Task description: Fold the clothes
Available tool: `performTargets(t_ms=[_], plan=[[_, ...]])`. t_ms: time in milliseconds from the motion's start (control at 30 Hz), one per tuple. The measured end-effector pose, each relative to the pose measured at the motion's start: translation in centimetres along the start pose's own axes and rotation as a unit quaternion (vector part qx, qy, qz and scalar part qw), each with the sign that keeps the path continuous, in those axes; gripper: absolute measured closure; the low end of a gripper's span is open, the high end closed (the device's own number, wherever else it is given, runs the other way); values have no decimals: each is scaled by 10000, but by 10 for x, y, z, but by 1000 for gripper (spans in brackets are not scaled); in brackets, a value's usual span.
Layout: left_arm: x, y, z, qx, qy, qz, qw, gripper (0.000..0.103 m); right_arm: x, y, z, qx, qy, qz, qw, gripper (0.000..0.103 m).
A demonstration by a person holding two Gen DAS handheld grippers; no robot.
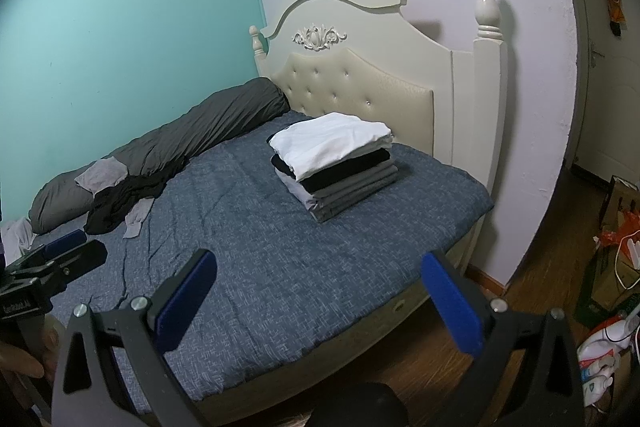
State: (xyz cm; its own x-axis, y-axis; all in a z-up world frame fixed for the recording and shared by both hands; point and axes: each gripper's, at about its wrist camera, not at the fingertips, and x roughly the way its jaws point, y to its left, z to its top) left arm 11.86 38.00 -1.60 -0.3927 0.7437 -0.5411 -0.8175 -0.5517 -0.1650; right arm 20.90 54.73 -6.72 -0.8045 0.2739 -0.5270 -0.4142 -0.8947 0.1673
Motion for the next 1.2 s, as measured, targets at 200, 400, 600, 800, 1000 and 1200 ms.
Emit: performTargets(t_ms=[200, 400, 600, 800, 1000, 1200], plan=[[2, 2, 0, -50, 42, -27, 10000, 0, 0, -1, 0, 9, 8, 0, 10000, 0], [2, -1, -2, 12, 26, -28, 10000, 0, 1, 0, -2, 10, 18, -1, 10000, 0], [3, -1, -3, -2, 46, -51, 10000, 0, 1, 0, -2, 6, 22, 4, 10000, 0], [3, -1, -4, 8, 55, -70, 10000, 0, 2, -1, -2, 10, 32, 1, 10000, 0], [3, 0, -3, -22, 10, -31, 10000, 0, 2, -1, -3, 8, 36, -3, 10000, 0], [3, 3, -4, -40, 20, -35, 10000, 0, 1, -1, -3, 32, 35, -2, 10000, 0]])
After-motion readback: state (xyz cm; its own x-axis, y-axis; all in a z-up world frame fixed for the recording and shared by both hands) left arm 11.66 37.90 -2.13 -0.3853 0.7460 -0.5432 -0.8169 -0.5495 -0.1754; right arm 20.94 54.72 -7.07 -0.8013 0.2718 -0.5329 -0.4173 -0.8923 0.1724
